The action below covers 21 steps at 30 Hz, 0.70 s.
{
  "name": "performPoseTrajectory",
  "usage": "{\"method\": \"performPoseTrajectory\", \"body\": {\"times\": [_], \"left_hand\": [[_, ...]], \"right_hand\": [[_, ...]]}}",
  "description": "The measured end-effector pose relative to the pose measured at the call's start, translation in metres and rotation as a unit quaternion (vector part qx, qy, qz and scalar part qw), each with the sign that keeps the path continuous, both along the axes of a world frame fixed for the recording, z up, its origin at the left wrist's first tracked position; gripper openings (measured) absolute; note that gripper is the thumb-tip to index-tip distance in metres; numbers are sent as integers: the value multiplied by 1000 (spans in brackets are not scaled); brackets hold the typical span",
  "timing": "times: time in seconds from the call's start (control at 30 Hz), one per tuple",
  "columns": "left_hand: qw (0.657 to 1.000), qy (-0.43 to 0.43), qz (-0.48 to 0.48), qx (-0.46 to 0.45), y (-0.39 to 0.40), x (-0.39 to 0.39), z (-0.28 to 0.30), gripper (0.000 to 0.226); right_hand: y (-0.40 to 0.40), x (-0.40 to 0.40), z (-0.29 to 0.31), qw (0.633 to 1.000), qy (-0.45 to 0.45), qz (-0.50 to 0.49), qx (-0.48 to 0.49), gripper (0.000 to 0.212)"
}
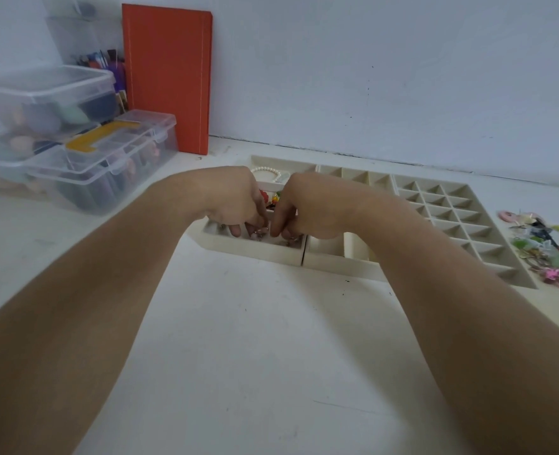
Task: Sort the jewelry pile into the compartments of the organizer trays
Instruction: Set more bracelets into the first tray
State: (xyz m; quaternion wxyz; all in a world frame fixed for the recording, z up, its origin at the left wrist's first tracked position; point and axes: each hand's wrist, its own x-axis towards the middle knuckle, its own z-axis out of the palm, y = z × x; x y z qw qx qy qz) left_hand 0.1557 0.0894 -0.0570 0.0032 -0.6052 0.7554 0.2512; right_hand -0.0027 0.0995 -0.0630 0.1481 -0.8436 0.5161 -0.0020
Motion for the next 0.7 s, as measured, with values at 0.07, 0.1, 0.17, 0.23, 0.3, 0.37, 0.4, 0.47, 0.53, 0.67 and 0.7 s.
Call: {"method": "performPoseTrajectory", "body": {"times": [0.07, 0.1, 0.17, 0.23, 0.3, 0.37, 0.4, 0.47, 0.53, 0.67, 0.7], "left_hand": [[1000, -9, 0, 6, -1, 2, -1, 21], [1000, -15, -3, 9, -2, 2, -2, 21], [1000, -18, -1, 9, -2, 4, -4, 17], [1000, -17, 8, -1, -3, 4, -5, 9], [999, -29, 13, -23, -2, 3, -5, 5], [998, -45, 20, -43, -2, 3, -5, 2], [997, -55, 22, -53, -3, 3, -5, 4], [993, -80, 26, -80, -5, 4, -8, 18], [988, -100, 30, -112, -6, 4, -11, 24], [988, -81, 33, -126, -7, 4, -11, 20], [990, -71, 32, -119, -7, 4, -10, 22]], "right_hand": [[2, 1, -1, 1000, 16, 13, 10, 28], [2, 1, -1, 1000, 23, 16, 13, 28], [3, 0, -1, 999, 26, 15, 15, 24], [4, 1, -2, 1000, 19, 7, 14, 17], [4, 2, -2, 1000, 17, -1, 8, 13], [5, 4, -3, 1000, 30, -2, -1, 16], [5, 6, -4, 999, 39, -3, -6, 19], [6, 9, -6, 998, 54, -7, -18, 25], [6, 11, -8, 998, 57, -10, -31, 29], [7, 10, -6, 998, 50, -10, -36, 30], [6, 10, -7, 998, 48, -11, -43, 28]]}}
